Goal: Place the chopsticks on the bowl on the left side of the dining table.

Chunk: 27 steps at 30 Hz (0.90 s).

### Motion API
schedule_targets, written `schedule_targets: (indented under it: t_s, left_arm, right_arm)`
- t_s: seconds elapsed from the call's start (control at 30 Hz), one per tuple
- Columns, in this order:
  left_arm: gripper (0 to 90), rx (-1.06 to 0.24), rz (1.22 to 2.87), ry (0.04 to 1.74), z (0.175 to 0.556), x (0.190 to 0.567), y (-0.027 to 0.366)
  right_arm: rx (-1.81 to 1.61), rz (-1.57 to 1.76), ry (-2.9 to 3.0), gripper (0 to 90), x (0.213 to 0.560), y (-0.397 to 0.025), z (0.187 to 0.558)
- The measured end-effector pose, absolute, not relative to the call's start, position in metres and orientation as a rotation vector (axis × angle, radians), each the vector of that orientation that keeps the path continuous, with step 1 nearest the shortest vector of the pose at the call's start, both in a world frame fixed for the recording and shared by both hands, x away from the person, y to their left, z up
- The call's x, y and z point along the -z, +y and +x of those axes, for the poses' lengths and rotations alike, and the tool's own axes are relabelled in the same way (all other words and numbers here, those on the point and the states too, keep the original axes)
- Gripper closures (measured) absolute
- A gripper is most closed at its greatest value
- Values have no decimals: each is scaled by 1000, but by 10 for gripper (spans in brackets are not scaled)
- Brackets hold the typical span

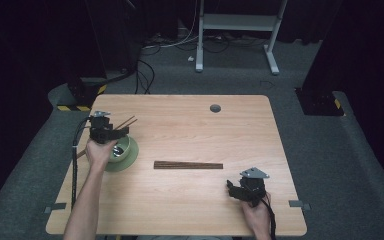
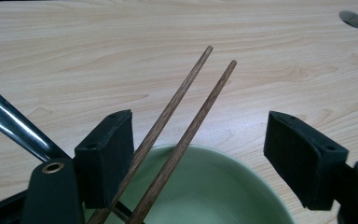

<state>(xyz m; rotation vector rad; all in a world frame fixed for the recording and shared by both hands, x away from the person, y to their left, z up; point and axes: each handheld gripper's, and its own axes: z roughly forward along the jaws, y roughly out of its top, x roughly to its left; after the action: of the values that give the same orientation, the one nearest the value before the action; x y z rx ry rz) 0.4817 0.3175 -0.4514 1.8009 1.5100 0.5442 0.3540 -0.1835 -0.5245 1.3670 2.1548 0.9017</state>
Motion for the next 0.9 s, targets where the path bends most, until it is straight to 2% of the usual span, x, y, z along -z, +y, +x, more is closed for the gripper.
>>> schedule_targets:
  t_s: [0.9]
  left_arm:
    - [268, -491, 1891, 1461, 478, 455, 310]
  right_arm:
    - [-902, 1367, 2155, 226, 525, -184, 354]
